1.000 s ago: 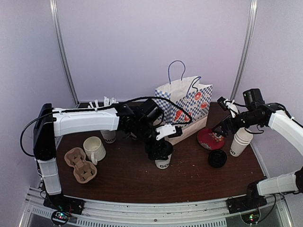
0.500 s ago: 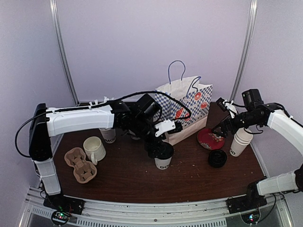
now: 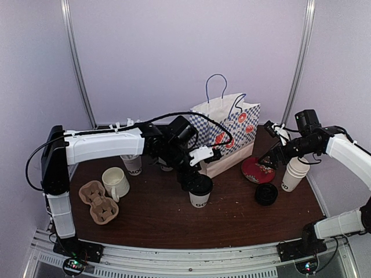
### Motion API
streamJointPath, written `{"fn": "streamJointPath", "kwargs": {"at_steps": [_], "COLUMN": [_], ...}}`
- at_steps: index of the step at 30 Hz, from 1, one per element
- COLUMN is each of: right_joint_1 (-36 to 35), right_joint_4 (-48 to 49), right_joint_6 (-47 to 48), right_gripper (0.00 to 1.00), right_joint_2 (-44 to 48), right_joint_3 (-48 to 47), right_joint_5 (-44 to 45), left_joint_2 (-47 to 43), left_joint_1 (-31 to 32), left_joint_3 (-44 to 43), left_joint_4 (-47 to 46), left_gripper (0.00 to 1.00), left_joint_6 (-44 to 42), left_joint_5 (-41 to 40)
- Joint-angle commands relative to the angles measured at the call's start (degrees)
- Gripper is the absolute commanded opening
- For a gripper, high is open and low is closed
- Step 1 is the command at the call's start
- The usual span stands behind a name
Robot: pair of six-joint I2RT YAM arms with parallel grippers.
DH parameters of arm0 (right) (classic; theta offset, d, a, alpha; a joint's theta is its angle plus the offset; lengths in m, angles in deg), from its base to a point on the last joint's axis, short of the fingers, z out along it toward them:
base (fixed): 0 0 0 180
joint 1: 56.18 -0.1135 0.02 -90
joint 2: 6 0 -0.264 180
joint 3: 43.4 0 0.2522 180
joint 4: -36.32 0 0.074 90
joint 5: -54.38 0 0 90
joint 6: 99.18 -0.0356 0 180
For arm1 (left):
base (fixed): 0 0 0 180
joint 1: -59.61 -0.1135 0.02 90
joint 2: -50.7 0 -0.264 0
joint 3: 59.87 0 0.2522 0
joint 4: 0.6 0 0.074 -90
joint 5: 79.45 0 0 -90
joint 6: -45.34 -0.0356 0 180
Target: Pack the takeout coffee
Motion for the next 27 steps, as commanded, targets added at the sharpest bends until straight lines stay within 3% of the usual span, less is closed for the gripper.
{"fn": "streamJointPath", "kwargs": {"at_steps": [1, 10, 24, 27], "right_joint_1": [0.3, 0.3, 0.3, 0.3], "right_joint_4": [-0.42, -0.6, -0.5, -0.45], "right_joint_6": [0.67, 0.89, 1.05, 1.02], "right_gripper": [0.99, 0.99, 0.99, 0.99], "right_joint_2": [0.07, -0.13, 1.32, 1.38], "right_joint_3": [-0.29, -0.38, 0.06, 0.19], "right_joint_5": [-0.36, -0.29, 0.53, 0.57], "left_joint_2": [1.33, 3.13, 2.29, 2.16], "left_joint_1": [-0.26, -0.22, -0.18, -0.13], "left_joint_3": [-1.57, -2.02, -2.37, -1.97], "left_joint_4": [0.11, 0.65, 2.57, 2.61], "left_gripper": [0.97, 0.97, 0.81, 0.84], "left_joint_6": [0.33, -0.43, -1.47, -1.11], "left_joint_5": [3.05, 3.35, 3.06, 2.59]}}
